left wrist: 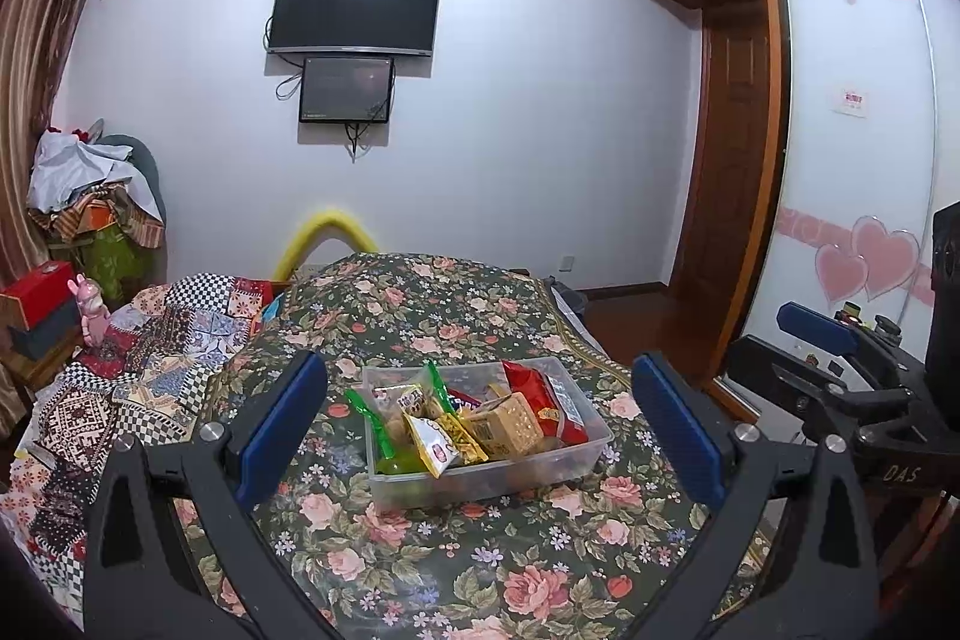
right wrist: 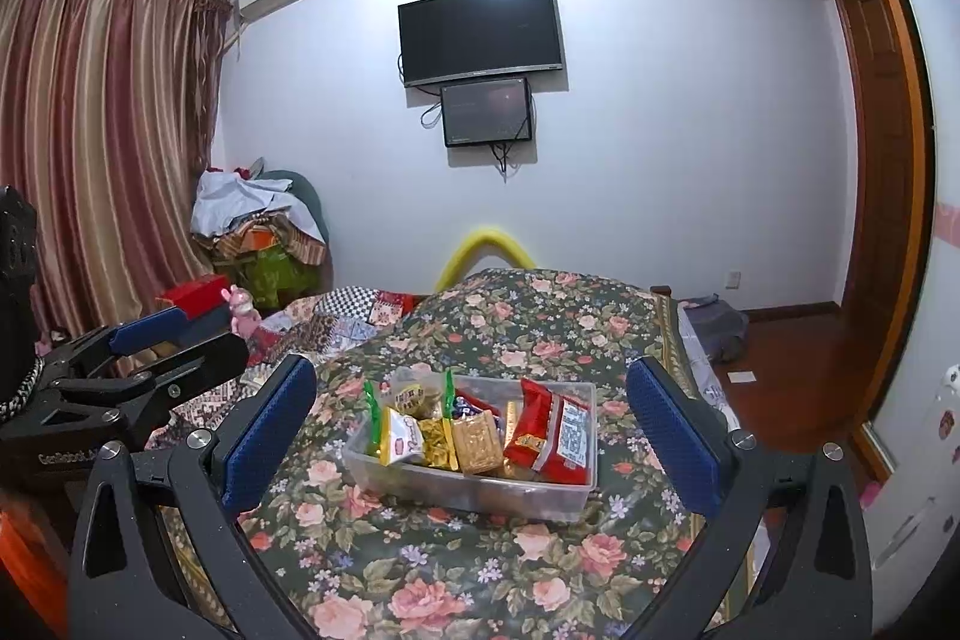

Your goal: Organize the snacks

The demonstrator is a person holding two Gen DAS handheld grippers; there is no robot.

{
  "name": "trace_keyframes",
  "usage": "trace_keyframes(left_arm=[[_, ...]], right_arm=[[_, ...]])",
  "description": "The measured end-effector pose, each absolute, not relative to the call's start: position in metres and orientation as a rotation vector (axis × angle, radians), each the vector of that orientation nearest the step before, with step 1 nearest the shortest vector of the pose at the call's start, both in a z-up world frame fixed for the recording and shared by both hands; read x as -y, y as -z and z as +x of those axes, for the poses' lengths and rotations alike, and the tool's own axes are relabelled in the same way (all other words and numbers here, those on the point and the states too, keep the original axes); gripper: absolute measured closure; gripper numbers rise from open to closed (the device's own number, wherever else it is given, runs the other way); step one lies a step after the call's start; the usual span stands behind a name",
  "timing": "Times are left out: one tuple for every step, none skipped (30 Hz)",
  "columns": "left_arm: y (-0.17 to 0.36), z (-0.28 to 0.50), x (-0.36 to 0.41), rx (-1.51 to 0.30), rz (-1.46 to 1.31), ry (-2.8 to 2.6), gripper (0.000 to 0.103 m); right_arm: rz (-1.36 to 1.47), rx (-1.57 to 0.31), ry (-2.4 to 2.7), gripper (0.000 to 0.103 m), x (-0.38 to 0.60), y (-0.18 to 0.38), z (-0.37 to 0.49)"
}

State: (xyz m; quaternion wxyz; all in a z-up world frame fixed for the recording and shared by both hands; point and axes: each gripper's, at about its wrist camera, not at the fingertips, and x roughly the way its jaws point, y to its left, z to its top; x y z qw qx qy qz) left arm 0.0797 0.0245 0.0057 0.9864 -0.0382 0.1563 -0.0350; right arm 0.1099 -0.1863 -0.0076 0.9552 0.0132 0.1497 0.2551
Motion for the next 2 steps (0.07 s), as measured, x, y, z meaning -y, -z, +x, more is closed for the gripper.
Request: trace_keyframes(left_arm=[[-0.0051,0.0797,-0.0243,-0.316,-0.075,0.071,0.0],[-0.0045,0.08,-0.0241,-0.32,-0.073,0.073,0.0]], right_arm=[[0.028,-0.306,-0.518,0.0,0.1866,0.0087,0.1103],[0.028,-0.308,-0.518,0.0,0.1867,0.0101,0.1103]])
